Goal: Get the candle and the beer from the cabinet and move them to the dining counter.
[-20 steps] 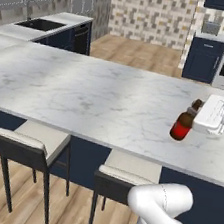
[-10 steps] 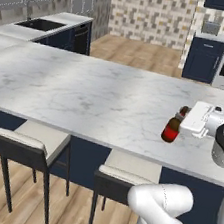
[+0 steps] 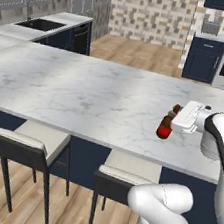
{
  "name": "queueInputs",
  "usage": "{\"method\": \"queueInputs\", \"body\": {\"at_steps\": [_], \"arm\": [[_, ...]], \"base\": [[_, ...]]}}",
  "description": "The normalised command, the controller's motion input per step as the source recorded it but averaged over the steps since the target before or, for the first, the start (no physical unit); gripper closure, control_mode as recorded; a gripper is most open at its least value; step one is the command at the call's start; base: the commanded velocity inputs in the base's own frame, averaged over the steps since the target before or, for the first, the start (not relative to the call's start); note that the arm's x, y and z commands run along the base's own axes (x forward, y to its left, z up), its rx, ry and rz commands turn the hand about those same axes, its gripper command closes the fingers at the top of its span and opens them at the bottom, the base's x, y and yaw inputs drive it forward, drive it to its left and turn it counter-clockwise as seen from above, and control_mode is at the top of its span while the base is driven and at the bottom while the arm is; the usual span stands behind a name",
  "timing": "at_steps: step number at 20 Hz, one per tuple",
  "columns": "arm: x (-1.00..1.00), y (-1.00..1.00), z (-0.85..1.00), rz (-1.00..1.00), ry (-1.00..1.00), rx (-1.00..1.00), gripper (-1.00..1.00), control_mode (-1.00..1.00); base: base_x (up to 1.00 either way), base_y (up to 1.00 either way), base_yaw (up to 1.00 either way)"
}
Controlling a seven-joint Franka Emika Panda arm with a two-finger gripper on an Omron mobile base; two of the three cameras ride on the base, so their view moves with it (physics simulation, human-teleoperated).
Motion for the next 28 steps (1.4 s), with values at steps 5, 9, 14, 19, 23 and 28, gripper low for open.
{"method": "queueInputs", "body": {"at_steps": [5,9,14,19,23,28], "arm": [[0.40,-0.16,-0.22,0.00,0.00,0.00,1.00,-1.00],[0.38,-0.11,-0.25,0.00,0.00,-0.02,1.00,-1.00],[0.39,-0.07,-0.12,0.00,0.00,-0.05,1.00,-1.00],[0.42,0.00,-0.15,0.00,0.03,-0.09,1.00,-1.00],[0.40,-0.01,-0.27,0.00,0.04,-0.06,1.00,-1.00],[0.34,-0.03,-0.34,0.00,0.07,-0.02,1.00,-1.00]], "base": [[0.00,0.00,0.00],[0.00,0.00,0.00],[0.00,0.00,0.00],[0.00,0.00,0.00],[0.00,0.00,0.00],[0.00,0.00,0.00]]}}
